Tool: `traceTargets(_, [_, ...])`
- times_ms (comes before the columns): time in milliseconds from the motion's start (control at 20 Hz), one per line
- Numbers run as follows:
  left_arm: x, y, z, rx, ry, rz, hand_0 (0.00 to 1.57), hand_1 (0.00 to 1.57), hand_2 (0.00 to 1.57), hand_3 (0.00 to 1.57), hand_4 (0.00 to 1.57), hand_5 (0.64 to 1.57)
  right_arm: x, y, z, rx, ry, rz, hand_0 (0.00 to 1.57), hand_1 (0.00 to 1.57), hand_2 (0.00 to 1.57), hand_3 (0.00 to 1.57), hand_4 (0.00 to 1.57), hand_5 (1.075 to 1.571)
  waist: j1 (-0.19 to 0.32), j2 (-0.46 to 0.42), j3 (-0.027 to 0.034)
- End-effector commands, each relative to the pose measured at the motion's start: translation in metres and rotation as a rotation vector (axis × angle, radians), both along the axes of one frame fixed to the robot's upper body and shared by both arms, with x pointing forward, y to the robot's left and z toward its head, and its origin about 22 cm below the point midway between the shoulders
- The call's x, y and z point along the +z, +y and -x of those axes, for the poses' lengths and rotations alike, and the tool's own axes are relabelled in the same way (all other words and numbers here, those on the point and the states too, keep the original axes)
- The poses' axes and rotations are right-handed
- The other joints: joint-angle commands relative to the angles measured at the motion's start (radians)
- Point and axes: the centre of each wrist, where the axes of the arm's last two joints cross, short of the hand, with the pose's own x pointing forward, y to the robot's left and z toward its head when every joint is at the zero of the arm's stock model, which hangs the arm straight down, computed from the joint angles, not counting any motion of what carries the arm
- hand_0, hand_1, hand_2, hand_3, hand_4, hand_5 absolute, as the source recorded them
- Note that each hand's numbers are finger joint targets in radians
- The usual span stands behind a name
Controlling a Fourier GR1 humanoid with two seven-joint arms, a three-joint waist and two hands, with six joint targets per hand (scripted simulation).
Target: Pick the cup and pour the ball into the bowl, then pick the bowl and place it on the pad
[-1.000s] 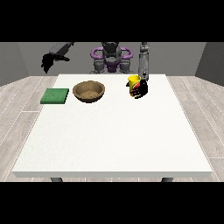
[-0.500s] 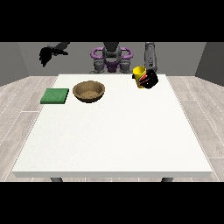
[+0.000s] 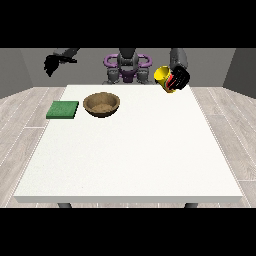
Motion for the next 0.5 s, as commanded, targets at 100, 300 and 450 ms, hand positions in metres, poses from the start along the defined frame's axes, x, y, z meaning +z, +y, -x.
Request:
traceTargets(100, [0.024, -0.05, -0.019, 0.016, 0.018, -0.129, 1.49, 1.49, 1.57, 1.57, 1.51, 1.267, -0.009, -0.013, 0.0, -0.022, 0.012, -0.025, 0.0, 0.0, 0.0, 0.0, 0.0, 1.569, 0.02, -0.014, -0.0013])
traceTargets(300, [0.026, -0.053, -0.022, 0.091, -0.031, -0.214, 1.5, 1.5, 1.57, 1.57, 1.51, 1.245, -0.007, -0.026, 0.01, 0.035, -0.03, -0.02, 0.0, 0.0, 0.0, 0.0, 0.0, 1.569, -0.048, 0.02, -0.0015])
traceTargets(450, [0.037, -0.107, -0.03, 0.058, -0.033, -0.347, 1.52, 1.52, 1.57, 1.57, 1.57, 1.211, -0.002, -0.019, -0.005, 0.011, 0.025, -0.008, 0.0, 0.0, 0.0, 0.0, 0.0, 1.57, -0.028, -0.031, -0.0006])
